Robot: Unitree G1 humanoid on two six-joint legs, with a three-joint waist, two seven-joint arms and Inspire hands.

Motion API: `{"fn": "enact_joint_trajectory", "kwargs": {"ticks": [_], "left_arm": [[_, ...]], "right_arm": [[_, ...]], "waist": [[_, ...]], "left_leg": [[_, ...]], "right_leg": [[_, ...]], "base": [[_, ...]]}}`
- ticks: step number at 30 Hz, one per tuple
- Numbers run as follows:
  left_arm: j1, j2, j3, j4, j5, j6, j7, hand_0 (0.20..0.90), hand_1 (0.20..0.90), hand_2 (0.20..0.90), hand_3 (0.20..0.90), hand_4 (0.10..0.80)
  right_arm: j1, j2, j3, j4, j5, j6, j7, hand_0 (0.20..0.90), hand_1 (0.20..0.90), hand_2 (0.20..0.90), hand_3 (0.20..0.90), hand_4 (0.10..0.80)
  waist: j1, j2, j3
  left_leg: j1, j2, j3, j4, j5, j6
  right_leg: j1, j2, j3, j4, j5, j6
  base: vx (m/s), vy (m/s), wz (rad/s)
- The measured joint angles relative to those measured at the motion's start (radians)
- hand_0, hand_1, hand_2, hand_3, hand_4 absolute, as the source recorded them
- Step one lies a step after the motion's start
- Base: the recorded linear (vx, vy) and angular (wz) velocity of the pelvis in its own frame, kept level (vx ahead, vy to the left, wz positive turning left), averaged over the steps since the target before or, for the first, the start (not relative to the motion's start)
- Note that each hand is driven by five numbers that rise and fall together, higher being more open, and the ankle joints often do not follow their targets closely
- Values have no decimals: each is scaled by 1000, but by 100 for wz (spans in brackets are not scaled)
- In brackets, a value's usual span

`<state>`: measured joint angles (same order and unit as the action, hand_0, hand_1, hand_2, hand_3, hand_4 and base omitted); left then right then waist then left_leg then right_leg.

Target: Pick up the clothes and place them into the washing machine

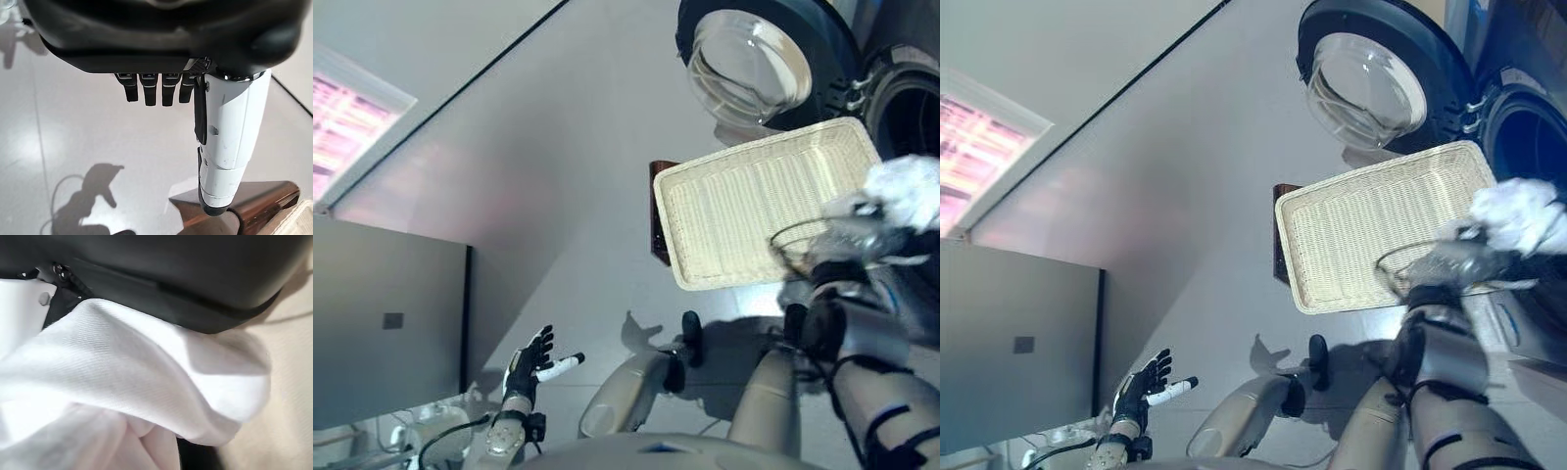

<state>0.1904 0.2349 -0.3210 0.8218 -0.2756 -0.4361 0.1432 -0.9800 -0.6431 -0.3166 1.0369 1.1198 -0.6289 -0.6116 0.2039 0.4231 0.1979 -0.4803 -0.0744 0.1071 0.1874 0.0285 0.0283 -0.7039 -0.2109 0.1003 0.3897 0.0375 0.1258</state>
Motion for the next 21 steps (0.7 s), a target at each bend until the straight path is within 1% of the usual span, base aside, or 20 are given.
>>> {"fn": "enact_joint_trajectory", "kwargs": {"ticks": [1,2,4,5,8,10,14,16,21], "left_arm": [[0,0,0,-8,-2,-1,-1,900,900,900,900,800],[-2,0,-1,-12,-10,-4,-1,900,900,900,900,800],[-6,-1,-4,-9,-36,-4,-3,900,900,900,900,800],[-11,-3,-4,-9,-38,-5,-6,900,900,900,900,800],[-28,-4,-6,13,-73,-6,-12,900,900,900,900,800],[-35,-8,-9,11,-79,-8,-15,900,900,900,900,800],[-40,-14,-9,15,-81,-7,-25,900,900,900,900,800],[-41,-17,-9,13,-81,-8,-29,900,900,900,900,800],[-39,-23,-9,15,-80,-7,-33,900,900,900,900,800]], "right_arm": [[-19,-9,1,0,16,9,-3,900,900,900,900,800],[-13,-1,13,0,4,3,-2,900,900,900,900,800],[-14,5,41,0,-8,4,1,900,900,900,900,800],[-14,7,43,0,-17,6,3,900,900,900,900,800],[-13,54,41,0,-42,12,15,900,900,900,900,800],[-8,65,40,4,-43,17,33,900,900,900,900,800],[13,116,39,26,-73,20,72,900,900,900,900,800],[46,150,32,35,-72,20,82,900,900,900,900,800],[113,192,31,37,-70,19,92,900,900,900,900,800]], "waist": [[0,6,0],[-3,9,-2],[-5,9,-2],[-6,9,-2],[-28,6,0],[-31,5,1],[-54,4,1],[-56,1,1],[-59,1,0]], "left_leg": [[0,-1,-1,-7,2,-2],[3,-1,-4,-13,7,-7],[1,-5,-2,-16,7,-7],[4,2,0,-16,5,-6],[9,8,4,-17,7,-1],[23,7,10,-26,6,-1],[37,11,11,-32,6,-2],[52,11,9,-32,3,-6],[56,14,7,-28,-6,-10]], "right_leg": [[-7,1,2,7,-4,-2],[-14,4,3,13,-10,-4],[-23,8,11,24,-17,-5],[-24,11,14,28,-21,-6],[-22,20,17,24,-22,-6],[-16,21,22,25,-26,-7],[-6,26,23,26,-30,-10],[9,29,23,26,-33,-11],[16,29,22,27,-33,-11]], "base": [[41,4,-4],[46,9,-4],[47,20,-7],[35,35,-8],[26,40,-8],[-13,23,-11],[-24,16,-4],[-24,17,-5],[-14,7,0]]}}
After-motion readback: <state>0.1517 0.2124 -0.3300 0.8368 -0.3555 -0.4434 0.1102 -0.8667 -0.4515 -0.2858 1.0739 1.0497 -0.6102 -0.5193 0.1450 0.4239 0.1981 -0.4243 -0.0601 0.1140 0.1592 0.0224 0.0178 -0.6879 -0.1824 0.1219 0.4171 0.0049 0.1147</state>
